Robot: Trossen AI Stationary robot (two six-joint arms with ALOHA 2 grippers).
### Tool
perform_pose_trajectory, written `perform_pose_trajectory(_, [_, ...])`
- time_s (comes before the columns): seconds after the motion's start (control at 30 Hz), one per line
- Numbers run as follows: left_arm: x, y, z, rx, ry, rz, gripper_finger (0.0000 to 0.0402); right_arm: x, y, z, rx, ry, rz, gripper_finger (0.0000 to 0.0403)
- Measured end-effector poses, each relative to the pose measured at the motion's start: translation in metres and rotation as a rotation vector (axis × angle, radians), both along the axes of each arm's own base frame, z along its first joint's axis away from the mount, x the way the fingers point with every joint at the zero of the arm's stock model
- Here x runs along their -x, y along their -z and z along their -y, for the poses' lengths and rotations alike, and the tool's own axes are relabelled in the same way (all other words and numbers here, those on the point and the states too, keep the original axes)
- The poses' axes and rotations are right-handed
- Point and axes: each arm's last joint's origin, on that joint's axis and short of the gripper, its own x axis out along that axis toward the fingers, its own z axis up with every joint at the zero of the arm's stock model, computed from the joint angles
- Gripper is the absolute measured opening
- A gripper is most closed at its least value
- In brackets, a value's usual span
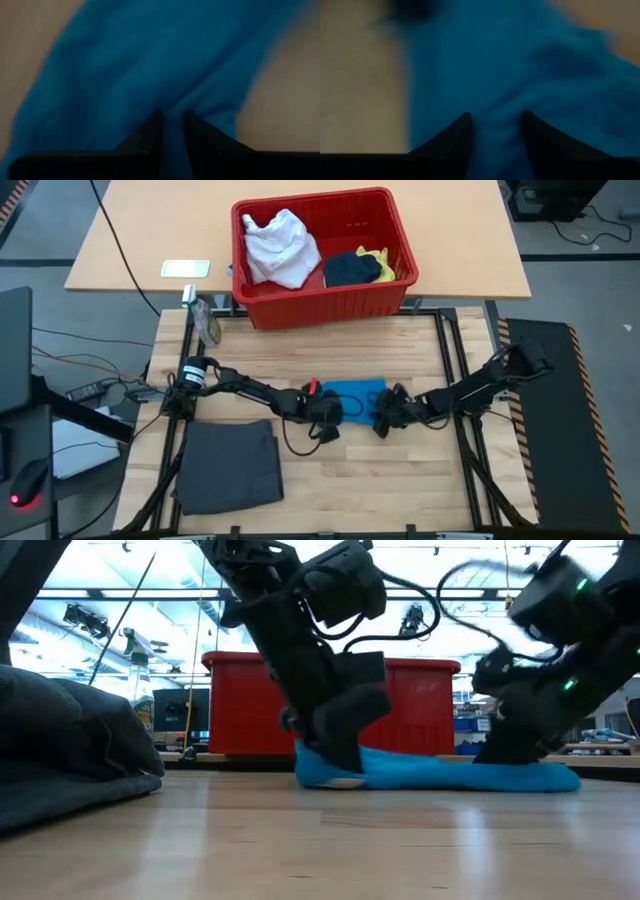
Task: Fold laundry
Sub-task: Fold the light blue shorts
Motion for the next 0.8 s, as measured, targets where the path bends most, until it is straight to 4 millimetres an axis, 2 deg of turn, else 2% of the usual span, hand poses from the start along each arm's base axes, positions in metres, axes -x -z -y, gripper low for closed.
perform_pose_trajectory(0.1, [0.005,-0.001,-0.012,-0.144,-0.053,-0.056,0.0084,-0.002,-0.009,-0.015,-0.084,-0.188,0.064,0.0181])
perform_pose_trajectory(0.23, [0.006,-0.004,-0.023,-0.181,-0.095,-0.056,0.0084,-0.005,-0.022,-0.028,-0.110,-0.333,0.176,0.0181])
perform_pose_trajectory(0.4, [0.007,-0.004,-0.023,-0.182,-0.097,-0.059,0.0084,-0.004,-0.023,-0.024,0.030,-0.235,0.185,0.0178])
perform_pose_trajectory(0.53, [0.008,-0.004,-0.020,-0.171,-0.105,-0.059,0.0084,0.000,-0.013,-0.016,0.130,-0.149,0.100,0.0176])
perform_pose_trajectory(0.67, [0.003,-0.004,-0.024,-0.168,-0.114,-0.013,0.0084,-0.003,-0.002,-0.008,0.130,-0.076,0.064,0.0176])
perform_pose_trajectory(0.8, [-0.005,-0.006,-0.039,-0.190,-0.081,0.032,0.0084,-0.015,0.005,-0.004,0.054,-0.042,0.130,0.0176])
